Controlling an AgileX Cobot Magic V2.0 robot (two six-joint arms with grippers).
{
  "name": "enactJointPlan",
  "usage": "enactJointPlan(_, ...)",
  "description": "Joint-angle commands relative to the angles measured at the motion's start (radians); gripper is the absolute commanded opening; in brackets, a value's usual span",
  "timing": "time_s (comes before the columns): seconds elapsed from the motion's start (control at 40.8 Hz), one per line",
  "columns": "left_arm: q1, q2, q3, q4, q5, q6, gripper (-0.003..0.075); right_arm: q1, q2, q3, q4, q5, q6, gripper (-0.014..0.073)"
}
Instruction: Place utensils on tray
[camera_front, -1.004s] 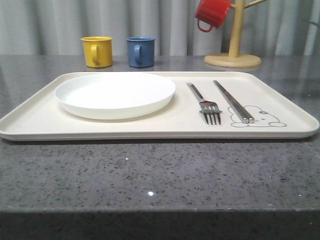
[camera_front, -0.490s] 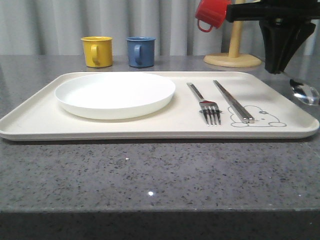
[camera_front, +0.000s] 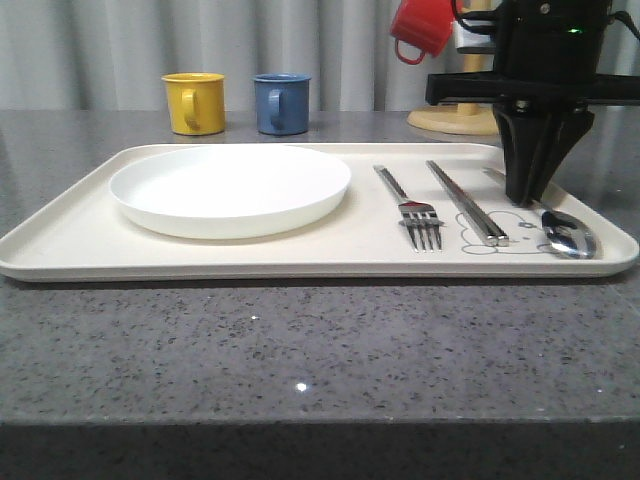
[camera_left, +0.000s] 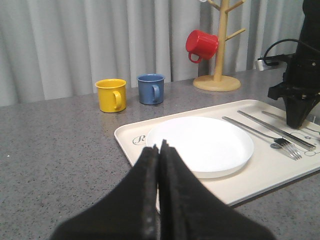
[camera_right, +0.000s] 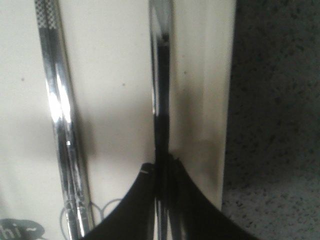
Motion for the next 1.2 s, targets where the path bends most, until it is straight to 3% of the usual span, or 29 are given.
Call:
enactJointPlan(0.0, 0.003, -0.020, -0.025, -0.013, -0.077, -0.011, -0.0018, -0.002, -0.052, -0.024, 0.002, -0.006, 0.004, 0.0010)
enactJointPlan(0.196, 0.003, -0.020, -0.025, -0.013, -0.077, -0.011, -0.0018, -0.002, -0.052, -0.024, 0.002, -0.014, 0.004, 0.0138)
enactJointPlan(0.563, 0.003, -0.020, -0.025, -0.013, -0.077, -0.011, -0.0018, -0.002, -0.067, -0.062, -0.005, -0.013, 0.004, 0.0301)
enactJointPlan(0.759, 0.003, -0.020, -0.025, -0.013, -0.077, -0.011, -0.0018, -0.002, -0.133, -0.203, -0.017, 0.084, -0.060, 0.0310)
enactJointPlan(0.882, 0.003, -0.020, -0.025, -0.013, -0.077, -0.011, -0.0018, -0.002, -0.200, -0.242, -0.017, 0.098, -0.144, 0.0280)
enactJointPlan(1.176, 0.003, -0.020, -0.025, -0.013, -0.077, -0.011, -0.0018, -0.002, -0.407, -0.137, -0.018, 0.079, -0.260, -0.0012)
